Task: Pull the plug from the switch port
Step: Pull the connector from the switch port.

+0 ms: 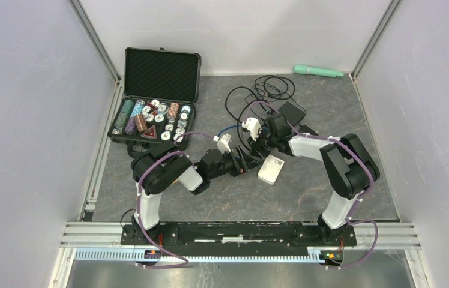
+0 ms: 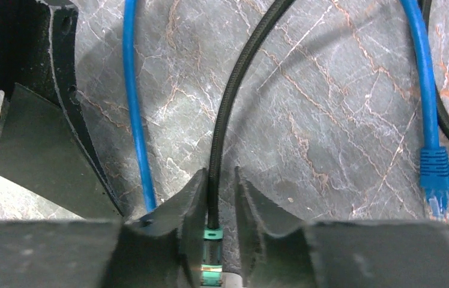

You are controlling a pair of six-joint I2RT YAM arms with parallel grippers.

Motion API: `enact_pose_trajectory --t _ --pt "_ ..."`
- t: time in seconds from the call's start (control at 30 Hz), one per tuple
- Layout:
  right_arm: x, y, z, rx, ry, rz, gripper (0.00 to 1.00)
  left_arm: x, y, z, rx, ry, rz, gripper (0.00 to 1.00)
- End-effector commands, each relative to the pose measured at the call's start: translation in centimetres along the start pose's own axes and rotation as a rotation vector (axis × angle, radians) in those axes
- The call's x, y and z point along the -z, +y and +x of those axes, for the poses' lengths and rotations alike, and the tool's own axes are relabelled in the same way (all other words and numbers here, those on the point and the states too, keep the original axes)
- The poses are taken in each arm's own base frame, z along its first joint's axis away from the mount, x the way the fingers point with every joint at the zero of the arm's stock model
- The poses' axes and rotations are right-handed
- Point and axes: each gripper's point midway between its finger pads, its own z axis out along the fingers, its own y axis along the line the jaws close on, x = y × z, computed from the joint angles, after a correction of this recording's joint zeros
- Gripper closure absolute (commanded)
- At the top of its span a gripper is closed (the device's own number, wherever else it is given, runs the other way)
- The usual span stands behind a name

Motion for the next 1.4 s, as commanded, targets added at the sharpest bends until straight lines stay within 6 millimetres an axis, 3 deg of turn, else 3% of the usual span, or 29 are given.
enact_pose_trajectory --t 0.0,0.17,0.57,0.93,1.1,1.37 --pt "0.6 -1.0 -3.1 0.036 -0.07 0.034 0.77 1.9 8.3 3.4 -0.035 0.109 -0.275 0.09" --pt "1.8 -0.2 -5.3 0.006 -0.147 0.012 1.0 1.0 7.2 2.7 -0.089 0.092 -0.213 0.07" --pt "4.0 1.4 -7.4 -0.063 -0.296 -0.027 1.0 0.0 4.5 0.8 -0.187 0.01 -0.076 0.06" --pt "3.6 1.3 -5.7 -0.083 -0.281 -0.081 1.0 0.3 5.0 -1.6 -0.23 -0.02 -0.041 0.34" --pt "3.4 1.1 -5.3 -0.084 -0.271 -0.081 1.0 -0.4 3.3 -1.1 -0.232 0.019 0.038 0.41" --pt "3.0 0.9 -5.0 -0.097 -0.259 -0.078 1.0 -1.0 0.8 -0.5 -0.231 0.042 0.135 0.44"
